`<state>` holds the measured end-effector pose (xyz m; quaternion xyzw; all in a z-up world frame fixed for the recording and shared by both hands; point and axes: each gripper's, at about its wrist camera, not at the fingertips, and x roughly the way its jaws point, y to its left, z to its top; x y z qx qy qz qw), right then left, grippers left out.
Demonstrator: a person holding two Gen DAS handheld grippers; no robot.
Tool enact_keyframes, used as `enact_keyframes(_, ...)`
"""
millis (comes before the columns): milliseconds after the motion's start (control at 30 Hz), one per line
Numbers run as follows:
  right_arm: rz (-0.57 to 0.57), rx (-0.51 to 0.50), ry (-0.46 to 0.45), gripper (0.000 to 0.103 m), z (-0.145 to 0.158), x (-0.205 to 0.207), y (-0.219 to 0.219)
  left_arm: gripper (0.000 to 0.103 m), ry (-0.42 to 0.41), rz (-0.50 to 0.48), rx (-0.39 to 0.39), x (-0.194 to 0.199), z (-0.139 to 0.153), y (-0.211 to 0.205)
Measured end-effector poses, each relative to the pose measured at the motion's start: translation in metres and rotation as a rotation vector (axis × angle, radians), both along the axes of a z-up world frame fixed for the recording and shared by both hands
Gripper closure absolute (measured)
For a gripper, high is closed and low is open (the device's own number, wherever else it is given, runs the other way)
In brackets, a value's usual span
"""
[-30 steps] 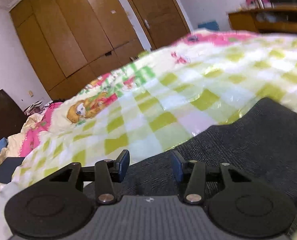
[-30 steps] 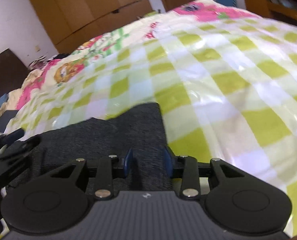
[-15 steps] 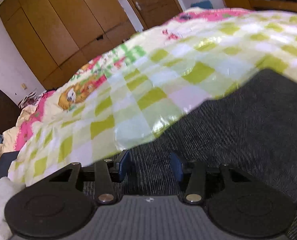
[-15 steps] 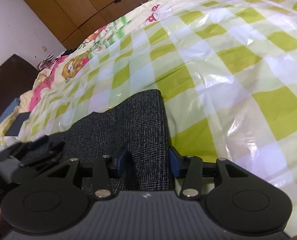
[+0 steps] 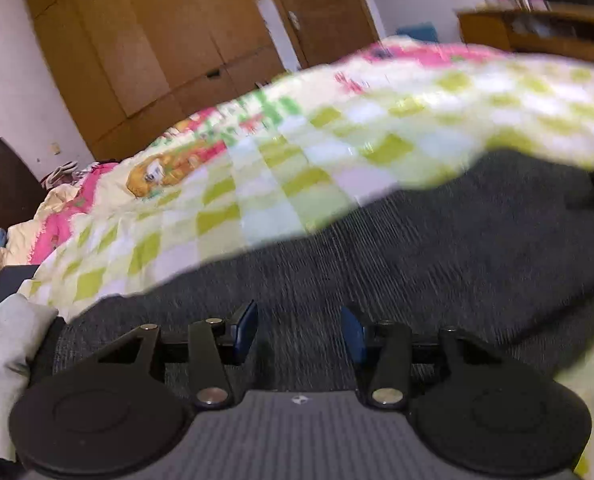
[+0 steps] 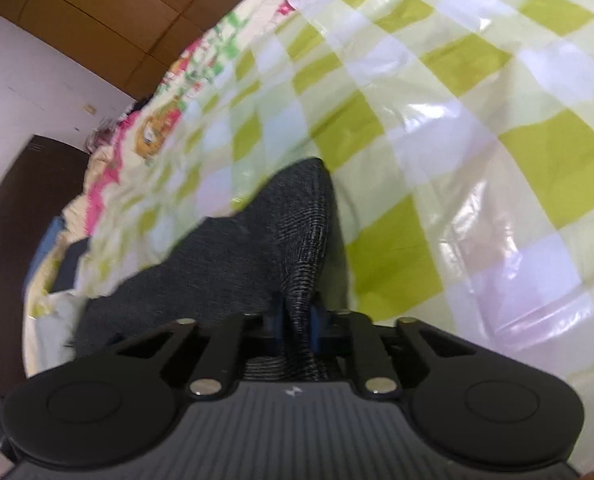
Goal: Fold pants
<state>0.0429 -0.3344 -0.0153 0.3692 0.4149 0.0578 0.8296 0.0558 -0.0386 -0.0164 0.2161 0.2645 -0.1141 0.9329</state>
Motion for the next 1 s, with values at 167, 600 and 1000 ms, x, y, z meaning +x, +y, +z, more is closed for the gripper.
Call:
enact_keyframes(167,0.012,-0.008,-0.065,0.094,0.036,0.008,0.013,0.044,-0.044,0.033,0.035,0.03,-0.004,-0.003)
enact_keyframes(600,0.257,-0.081,-0.214,0.094,0.114,0.067,0.147,0.042,0.105,-0.002,-0.061,-0.002,-0.003,0.04)
enact_keyframes(1000,0.419,-0.07,-0.207,0.094,0.11,0.096,0.253,0.042,0.083,0.16,-0.157,-0.021,0.008,0.112)
